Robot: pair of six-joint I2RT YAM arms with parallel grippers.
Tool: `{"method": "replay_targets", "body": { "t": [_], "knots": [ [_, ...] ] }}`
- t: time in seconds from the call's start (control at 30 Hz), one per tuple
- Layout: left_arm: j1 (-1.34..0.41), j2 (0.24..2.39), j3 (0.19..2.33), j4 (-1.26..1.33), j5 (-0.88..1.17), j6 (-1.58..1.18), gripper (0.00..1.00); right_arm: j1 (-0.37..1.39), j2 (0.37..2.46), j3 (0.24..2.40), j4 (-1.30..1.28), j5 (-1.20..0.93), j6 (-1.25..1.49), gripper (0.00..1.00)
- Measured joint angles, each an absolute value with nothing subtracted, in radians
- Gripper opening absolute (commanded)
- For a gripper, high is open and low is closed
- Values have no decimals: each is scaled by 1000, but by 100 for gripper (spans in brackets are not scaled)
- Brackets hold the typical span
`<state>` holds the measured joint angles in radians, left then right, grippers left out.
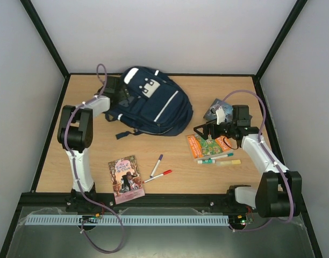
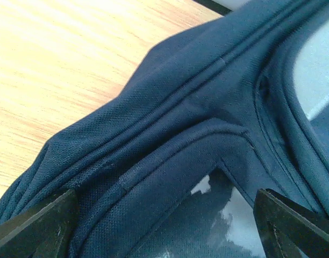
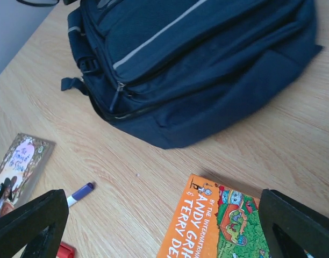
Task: Pack the student bag
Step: Adjust the student bag at the center of the board.
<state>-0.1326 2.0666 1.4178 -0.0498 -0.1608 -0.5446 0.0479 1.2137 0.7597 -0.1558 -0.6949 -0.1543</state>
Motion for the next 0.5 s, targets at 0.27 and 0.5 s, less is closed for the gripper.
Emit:
{"method": "replay_targets", "body": {
  "t": [0.27,0.5],
  "knots": [
    [-185,1868,1281,-84,-88,-538,95,51,1326,825,-192,-652,-227,59],
    [-182,1485,1026,-112,-85,-586,95,53,1602,1067,-220,-546,-177,58]
  ]
}}
